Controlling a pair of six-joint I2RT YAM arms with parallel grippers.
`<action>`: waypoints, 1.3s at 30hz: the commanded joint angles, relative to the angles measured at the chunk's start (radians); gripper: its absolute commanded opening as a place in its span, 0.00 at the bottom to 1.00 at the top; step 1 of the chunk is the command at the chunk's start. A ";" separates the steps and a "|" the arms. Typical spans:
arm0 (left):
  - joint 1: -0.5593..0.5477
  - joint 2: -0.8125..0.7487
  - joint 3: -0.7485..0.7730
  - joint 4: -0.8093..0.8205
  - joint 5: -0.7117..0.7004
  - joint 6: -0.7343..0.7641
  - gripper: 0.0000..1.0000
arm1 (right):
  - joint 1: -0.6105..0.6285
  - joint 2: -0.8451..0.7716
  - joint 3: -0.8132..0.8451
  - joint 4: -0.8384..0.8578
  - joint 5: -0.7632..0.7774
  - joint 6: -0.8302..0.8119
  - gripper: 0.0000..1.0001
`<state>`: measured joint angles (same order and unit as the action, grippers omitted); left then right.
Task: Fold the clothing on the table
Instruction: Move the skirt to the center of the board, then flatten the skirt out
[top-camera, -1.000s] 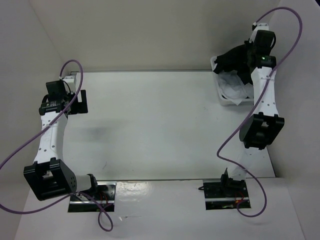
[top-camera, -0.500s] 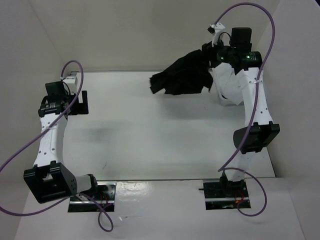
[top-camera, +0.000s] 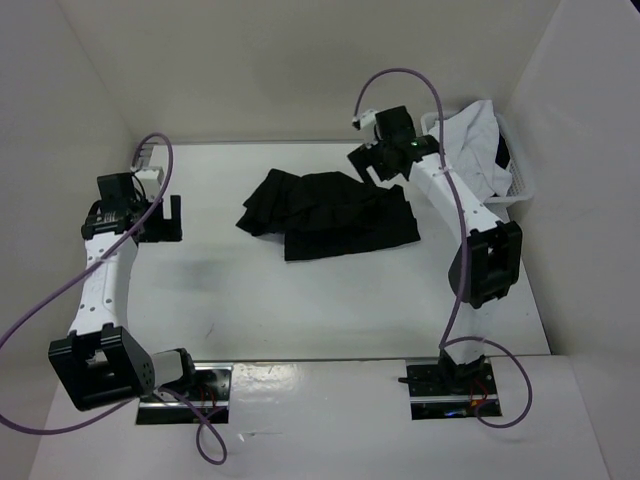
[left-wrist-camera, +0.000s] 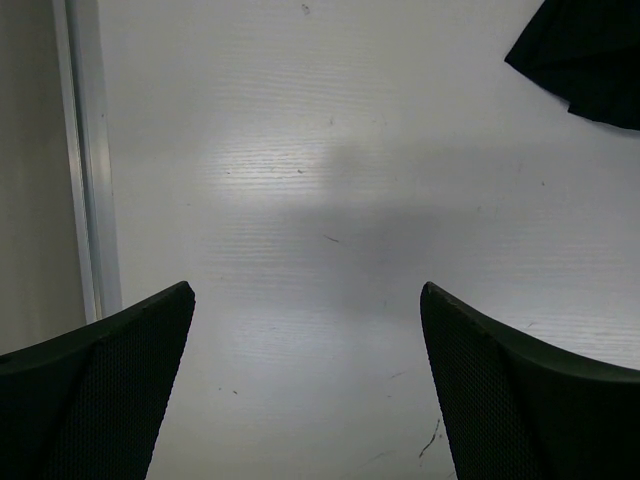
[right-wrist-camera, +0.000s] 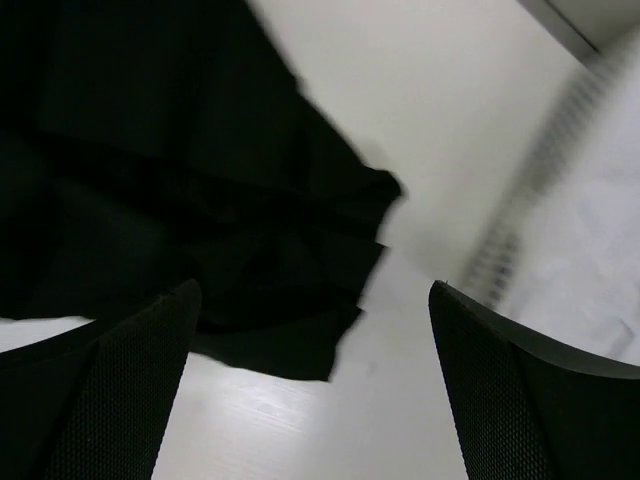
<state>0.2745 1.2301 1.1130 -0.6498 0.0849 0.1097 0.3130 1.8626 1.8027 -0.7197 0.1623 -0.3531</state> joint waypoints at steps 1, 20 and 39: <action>0.002 0.031 0.018 -0.010 -0.039 0.016 1.00 | 0.057 -0.096 0.039 -0.027 -0.286 -0.052 0.99; 0.002 -0.075 -0.079 -0.010 -0.088 0.007 1.00 | 0.517 0.075 -0.022 -0.158 -0.534 -0.168 0.99; 0.011 -0.122 -0.099 -0.001 -0.088 0.007 1.00 | 0.517 0.204 -0.200 0.157 -0.330 -0.118 0.99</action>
<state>0.2790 1.1378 1.0241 -0.6727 0.0010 0.1066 0.8307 2.0613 1.6028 -0.6762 -0.2249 -0.4870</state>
